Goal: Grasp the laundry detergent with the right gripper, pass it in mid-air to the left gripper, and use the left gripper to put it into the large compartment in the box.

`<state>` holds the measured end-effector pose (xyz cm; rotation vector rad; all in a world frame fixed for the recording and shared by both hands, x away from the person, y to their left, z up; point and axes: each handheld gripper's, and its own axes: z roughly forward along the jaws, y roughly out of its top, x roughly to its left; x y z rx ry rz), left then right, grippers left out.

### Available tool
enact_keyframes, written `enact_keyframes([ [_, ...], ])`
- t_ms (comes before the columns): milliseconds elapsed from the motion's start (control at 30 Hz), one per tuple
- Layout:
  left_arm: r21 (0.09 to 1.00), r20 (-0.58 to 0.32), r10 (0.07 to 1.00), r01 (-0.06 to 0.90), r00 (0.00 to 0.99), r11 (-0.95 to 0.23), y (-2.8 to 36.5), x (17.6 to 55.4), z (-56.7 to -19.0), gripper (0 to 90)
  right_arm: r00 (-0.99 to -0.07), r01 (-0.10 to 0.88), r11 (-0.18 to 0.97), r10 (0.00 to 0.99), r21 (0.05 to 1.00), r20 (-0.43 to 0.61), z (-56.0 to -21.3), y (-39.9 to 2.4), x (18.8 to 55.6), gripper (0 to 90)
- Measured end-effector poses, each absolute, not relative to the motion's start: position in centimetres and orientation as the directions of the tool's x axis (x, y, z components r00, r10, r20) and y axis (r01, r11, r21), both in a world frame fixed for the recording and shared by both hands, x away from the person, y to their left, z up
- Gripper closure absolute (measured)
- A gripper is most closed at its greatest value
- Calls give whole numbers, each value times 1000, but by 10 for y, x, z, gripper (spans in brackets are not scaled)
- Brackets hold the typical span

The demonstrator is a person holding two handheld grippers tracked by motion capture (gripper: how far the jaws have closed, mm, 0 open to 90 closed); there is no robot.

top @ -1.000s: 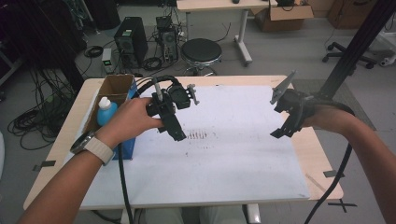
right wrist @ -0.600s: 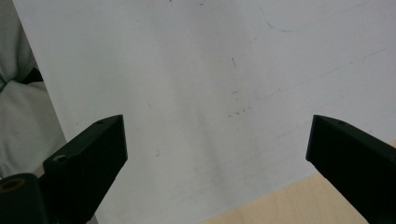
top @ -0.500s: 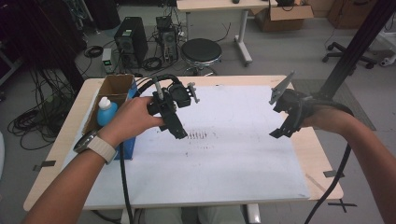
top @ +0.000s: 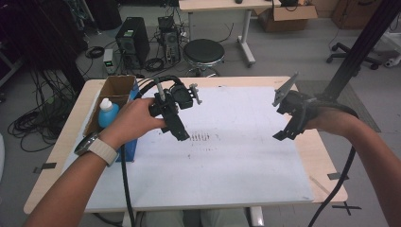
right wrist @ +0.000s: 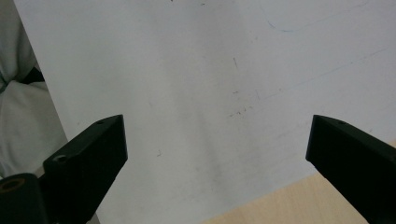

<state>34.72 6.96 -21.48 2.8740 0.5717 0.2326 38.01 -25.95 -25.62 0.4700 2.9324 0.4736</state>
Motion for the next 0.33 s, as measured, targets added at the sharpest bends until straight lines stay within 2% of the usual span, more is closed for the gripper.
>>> enact_keyframes([
  [333,231,104,404,373,909,-899,72,350,-214,58,-941,286,900,329,330,-80,-257,-260,381,51],
])
